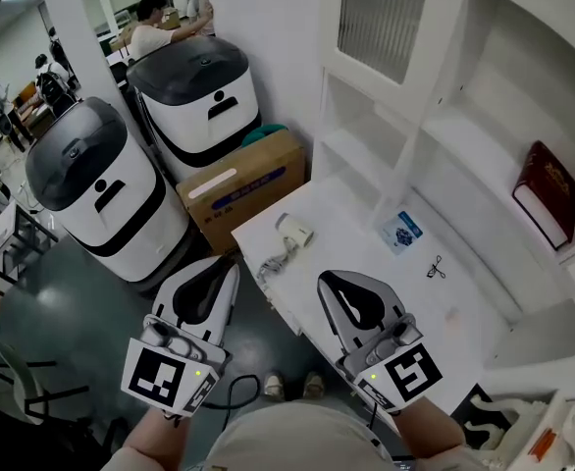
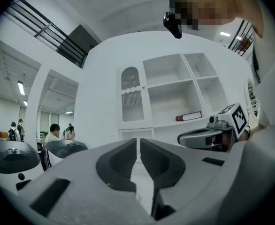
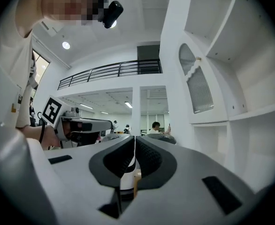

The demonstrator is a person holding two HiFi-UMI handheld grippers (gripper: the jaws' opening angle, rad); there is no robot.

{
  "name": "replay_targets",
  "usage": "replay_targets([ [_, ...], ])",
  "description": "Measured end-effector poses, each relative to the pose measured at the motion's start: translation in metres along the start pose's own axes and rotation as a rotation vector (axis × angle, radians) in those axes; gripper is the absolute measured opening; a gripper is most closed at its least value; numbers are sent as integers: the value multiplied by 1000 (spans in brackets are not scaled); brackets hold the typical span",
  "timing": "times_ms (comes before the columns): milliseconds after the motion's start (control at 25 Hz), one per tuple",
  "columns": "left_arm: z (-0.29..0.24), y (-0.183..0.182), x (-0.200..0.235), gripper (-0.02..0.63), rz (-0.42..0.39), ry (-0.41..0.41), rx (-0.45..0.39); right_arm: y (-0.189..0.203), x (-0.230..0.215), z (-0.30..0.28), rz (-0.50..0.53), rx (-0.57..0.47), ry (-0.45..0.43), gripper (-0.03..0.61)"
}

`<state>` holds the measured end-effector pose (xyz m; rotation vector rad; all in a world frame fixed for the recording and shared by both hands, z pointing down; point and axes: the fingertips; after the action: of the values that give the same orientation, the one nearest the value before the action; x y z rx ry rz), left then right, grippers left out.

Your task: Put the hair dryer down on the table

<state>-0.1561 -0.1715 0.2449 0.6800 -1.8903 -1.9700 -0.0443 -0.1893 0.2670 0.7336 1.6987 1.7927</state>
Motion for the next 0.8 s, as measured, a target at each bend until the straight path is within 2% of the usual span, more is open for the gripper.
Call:
replay_targets([
  [280, 8, 22, -30, 31, 72, 71, -6, 20, 11, 26, -92, 52, -34, 21],
  [400, 8, 41, -40, 20, 48, 71, 57, 27, 12, 32, -120, 67, -17, 21],
  [520, 6, 57, -50, 15, 79, 80, 88, 31, 14, 35, -157, 79, -6, 21],
  [800, 8, 52, -72, 14, 105, 119, 77, 34, 20, 43, -153, 102, -1, 21],
])
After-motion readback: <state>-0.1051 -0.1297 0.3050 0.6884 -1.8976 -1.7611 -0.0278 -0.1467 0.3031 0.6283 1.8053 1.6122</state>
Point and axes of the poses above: the fingertips, and each gripper's own axes: z backward along the fingers, x to its left, y out of its underside, and after that the axes turned 15 degrees about y, right-handed
